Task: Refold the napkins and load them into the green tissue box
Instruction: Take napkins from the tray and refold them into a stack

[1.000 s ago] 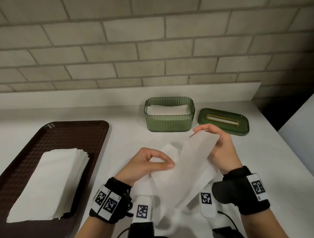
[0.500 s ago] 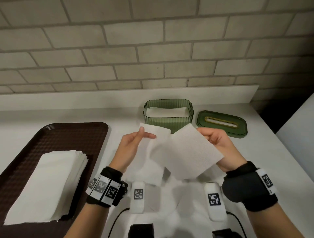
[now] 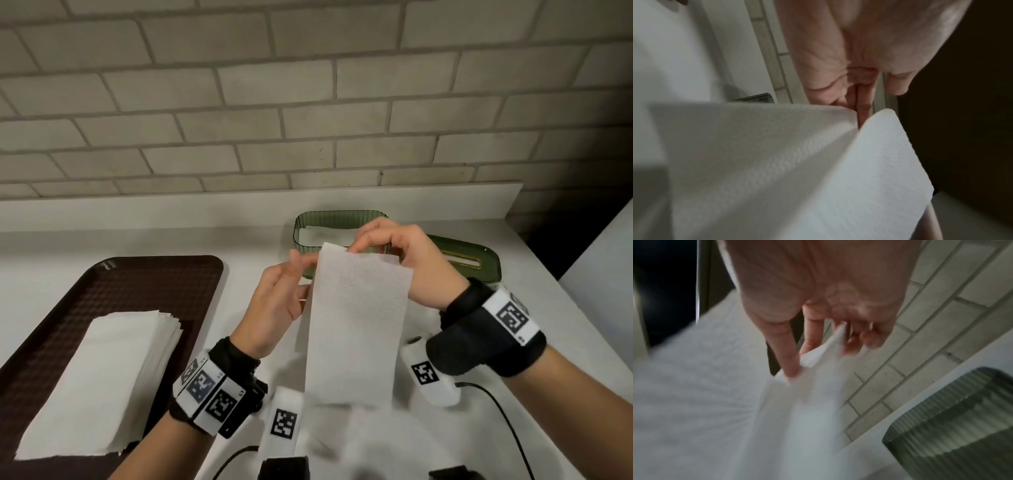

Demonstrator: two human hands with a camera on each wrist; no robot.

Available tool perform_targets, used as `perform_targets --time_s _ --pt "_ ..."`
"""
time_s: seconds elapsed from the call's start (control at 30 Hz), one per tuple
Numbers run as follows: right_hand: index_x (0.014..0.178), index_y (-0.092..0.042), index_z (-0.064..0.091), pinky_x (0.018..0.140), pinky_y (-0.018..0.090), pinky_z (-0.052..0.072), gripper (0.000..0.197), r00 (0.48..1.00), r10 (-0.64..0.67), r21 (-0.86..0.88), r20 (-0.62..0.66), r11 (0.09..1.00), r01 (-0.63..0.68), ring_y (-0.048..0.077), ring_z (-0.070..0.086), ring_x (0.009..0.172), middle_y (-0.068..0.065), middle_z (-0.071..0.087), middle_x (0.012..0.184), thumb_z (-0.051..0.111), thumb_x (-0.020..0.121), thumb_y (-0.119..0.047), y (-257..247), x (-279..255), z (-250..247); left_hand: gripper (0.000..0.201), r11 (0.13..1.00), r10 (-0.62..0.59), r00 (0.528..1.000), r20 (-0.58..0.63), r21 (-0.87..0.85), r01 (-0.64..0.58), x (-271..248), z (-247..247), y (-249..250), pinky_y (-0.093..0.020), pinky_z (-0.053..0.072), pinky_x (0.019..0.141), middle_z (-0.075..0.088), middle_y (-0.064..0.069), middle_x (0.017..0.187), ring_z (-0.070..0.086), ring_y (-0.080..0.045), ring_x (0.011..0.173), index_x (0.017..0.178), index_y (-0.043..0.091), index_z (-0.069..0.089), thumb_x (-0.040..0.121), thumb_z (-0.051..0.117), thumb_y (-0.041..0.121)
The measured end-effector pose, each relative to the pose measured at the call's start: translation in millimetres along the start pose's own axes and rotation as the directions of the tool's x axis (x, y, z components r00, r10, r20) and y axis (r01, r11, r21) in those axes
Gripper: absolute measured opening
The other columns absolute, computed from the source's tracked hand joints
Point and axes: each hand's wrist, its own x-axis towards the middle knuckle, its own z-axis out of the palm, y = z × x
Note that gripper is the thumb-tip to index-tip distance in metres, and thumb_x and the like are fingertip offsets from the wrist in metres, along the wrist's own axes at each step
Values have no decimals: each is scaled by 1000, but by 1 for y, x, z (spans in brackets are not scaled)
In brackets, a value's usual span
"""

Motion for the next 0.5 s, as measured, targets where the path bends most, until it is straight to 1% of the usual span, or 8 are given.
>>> perform_targets --time_s 0.07,0.13,0.17,0.23,0.3,0.37,0.4,0.5 --pt "83 -23 73 82 26 41 27 996 38 23 -87 999 -36 21 54 92 -3 58 98 80 64 -41 1 2 6 67 999 15 1000 -2 -38 -15 -2 -1 0 -40 55 77 71 -10 115 68 -31 88 114 20 71 74 61 72" --pt "80 -19 73 89 25 40 14 988 45 56 -150 998 -37 18 55 100 -4 58 99 82 72 -24 -1 2 11 51 996 85 996 -37 -16 -86 -4 -1 0 -24 54 61 72 -3 103 66 -16 72 109 18 73 78 68 59" --pt "79 -19 72 91 26 39 10 984 45 65 -173 997 -34 16 56 103 -4 58 100 81 73 -20 -2 2 13 41 993 115 992 -58 -2 -115 -5 3 0 -16 48 55 70 -5 99 61 -10 66 110 12 72 84 68 44" --pt "77 -20 72 92 29 39 9 979 56 86 -198 996 -39 16 57 104 -2 60 101 80 73 -20 -2 2 16 27 989 141 987 -72 -23 -143 -7 6 1 -8 45 54 67 -16 107 64 -4 71 114 -2 65 89 60 7" --pt "74 -24 71 94 32 41 8 974 74 115 -216 992 -50 18 58 104 -2 61 101 77 70 -26 -2 1 19 31 989 141 988 -65 -22 -143 -8 8 1 -12 52 66 67 -18 114 70 -10 83 119 -6 61 88 58 -8" --pt "74 -24 71 96 35 43 7 970 91 128 -226 990 -63 19 58 104 1 61 101 78 72 -24 -2 0 22 35 989 148 988 -52 3 -148 -6 6 -3 -29 56 84 66 -20 121 68 -24 103 123 -4 60 88 61 -6" --pt "75 -22 73 98 37 44 7 968 96 122 -231 990 -69 18 59 103 2 62 102 79 74 -21 -1 -1 23 37 989 146 988 -55 17 -145 -6 6 -4 -35 55 89 65 -18 124 66 -28 108 124 -3 60 88 62 -5" --pt "83 -20 74 93 33 45 5 963 102 111 -250 991 -76 12 59 99 -1 64 101 78 79 -20 0 -1 26 40 983 174 982 -74 70 -169 -8 7 -2 -35 56 87 65 -12 126 64 -26 112 125 0 58 86 62 -6"
